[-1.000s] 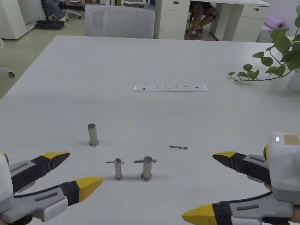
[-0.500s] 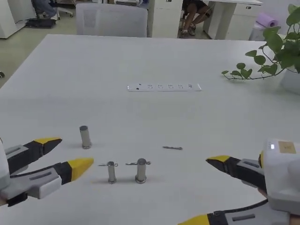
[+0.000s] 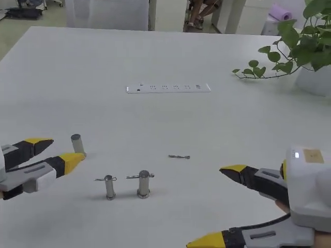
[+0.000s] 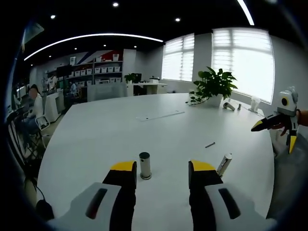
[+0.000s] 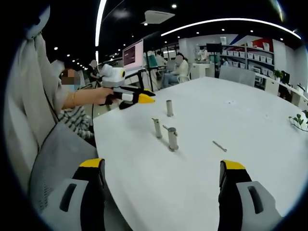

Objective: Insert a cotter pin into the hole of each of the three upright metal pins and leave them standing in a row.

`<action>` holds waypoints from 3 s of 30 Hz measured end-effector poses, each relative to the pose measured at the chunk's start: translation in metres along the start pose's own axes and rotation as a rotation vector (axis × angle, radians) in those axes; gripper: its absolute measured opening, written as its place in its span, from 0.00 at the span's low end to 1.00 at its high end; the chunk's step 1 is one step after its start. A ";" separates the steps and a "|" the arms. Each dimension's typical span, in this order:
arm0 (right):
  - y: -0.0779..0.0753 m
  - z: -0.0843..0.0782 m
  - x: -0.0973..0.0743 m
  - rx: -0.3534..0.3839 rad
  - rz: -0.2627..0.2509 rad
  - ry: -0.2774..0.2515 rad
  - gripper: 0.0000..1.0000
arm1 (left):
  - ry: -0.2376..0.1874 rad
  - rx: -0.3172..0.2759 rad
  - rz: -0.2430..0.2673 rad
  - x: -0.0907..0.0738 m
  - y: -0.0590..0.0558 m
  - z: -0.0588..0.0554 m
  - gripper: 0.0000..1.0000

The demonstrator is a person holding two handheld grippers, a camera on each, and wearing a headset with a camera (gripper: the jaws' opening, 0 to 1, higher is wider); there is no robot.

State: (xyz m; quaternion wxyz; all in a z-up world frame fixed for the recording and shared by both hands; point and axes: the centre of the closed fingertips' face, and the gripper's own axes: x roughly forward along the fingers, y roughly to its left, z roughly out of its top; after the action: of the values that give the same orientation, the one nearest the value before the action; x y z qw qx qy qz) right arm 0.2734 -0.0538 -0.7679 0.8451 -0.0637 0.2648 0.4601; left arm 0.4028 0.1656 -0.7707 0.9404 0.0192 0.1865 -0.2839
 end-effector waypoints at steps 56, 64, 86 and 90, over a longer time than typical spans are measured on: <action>-0.021 -0.005 0.009 0.013 -0.050 0.021 0.95 | 0.020 0.047 -0.007 0.068 0.031 -0.023 0.12; -0.020 -0.004 0.009 0.009 -0.052 0.024 0.95 | 0.015 0.059 -0.020 0.069 0.032 -0.023 0.11; -0.016 -0.002 0.008 -0.009 -0.052 0.032 0.95 | 0.008 0.096 -0.057 0.040 0.021 -0.016 0.11; -0.013 -0.002 0.007 -0.013 -0.050 0.033 0.95 | 0.016 0.102 -0.069 0.030 0.015 -0.018 0.11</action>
State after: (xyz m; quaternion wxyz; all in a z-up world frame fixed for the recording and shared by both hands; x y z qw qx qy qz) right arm 0.2863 -0.0569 -0.7752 0.8515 -0.0833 0.2740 0.4393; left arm 0.4283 0.1651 -0.7998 0.9263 0.0627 0.1800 -0.3252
